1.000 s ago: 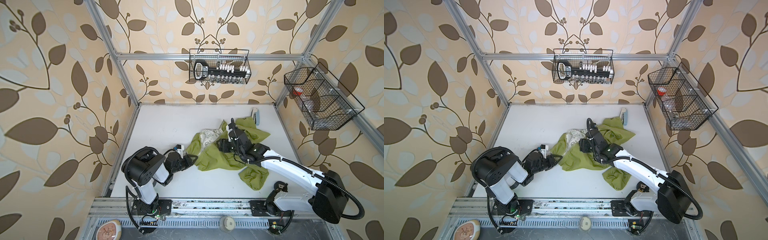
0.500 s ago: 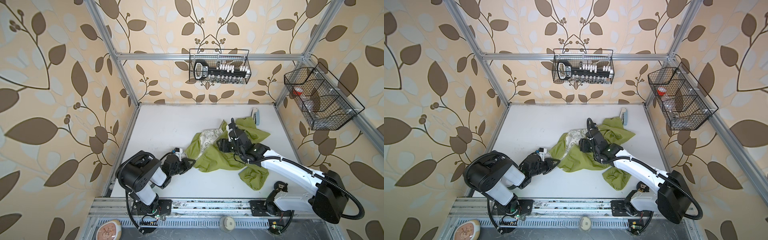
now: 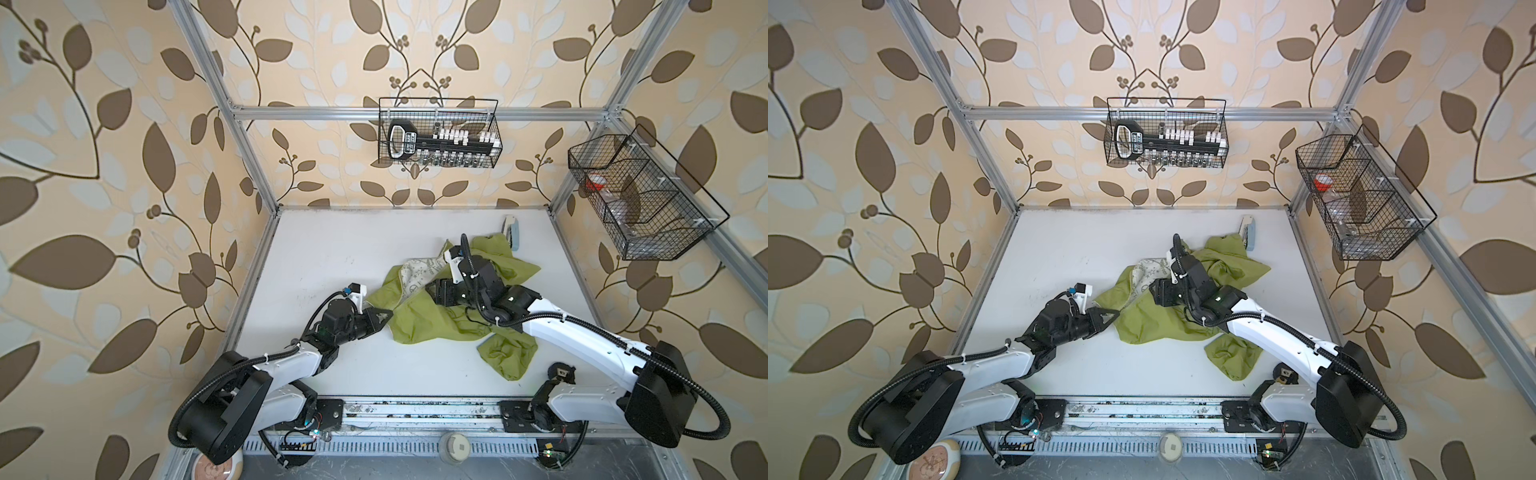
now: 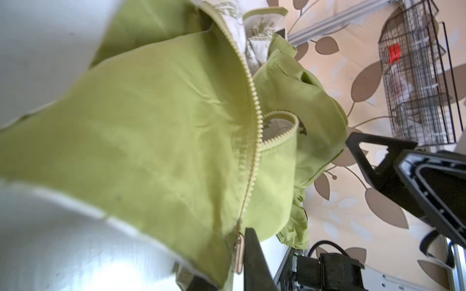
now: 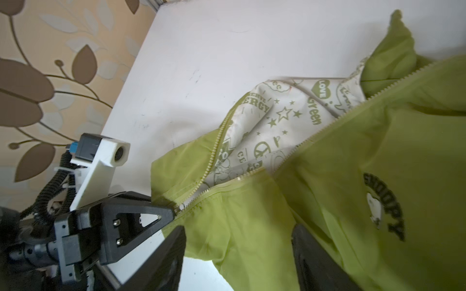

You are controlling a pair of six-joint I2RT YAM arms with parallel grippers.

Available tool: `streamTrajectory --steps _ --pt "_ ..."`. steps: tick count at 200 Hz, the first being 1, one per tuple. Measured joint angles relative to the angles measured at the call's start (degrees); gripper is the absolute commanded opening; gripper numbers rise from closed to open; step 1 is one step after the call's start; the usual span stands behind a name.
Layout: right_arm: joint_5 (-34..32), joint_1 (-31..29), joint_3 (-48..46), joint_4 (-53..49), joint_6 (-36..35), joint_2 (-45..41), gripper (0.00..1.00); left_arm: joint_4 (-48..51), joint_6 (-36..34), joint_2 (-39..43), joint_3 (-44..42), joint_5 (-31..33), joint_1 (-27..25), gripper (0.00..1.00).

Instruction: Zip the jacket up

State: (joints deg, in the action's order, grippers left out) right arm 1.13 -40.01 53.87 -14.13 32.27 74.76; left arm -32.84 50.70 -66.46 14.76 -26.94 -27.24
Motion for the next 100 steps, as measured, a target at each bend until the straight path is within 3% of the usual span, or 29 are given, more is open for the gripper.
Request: streamTrajectory --steps 38,100 --pt "6.9 0.8 -1.2 5.0 1.6 2.2 0.60 4.9 -2.4 -1.5 8.7 -10.5 3.5 0.00" --pt "19.0 8.5 -13.3 21.4 13.0 0.6 0.50 2.8 -0.4 -8.1 16.1 -23.4 5.6 0.00"
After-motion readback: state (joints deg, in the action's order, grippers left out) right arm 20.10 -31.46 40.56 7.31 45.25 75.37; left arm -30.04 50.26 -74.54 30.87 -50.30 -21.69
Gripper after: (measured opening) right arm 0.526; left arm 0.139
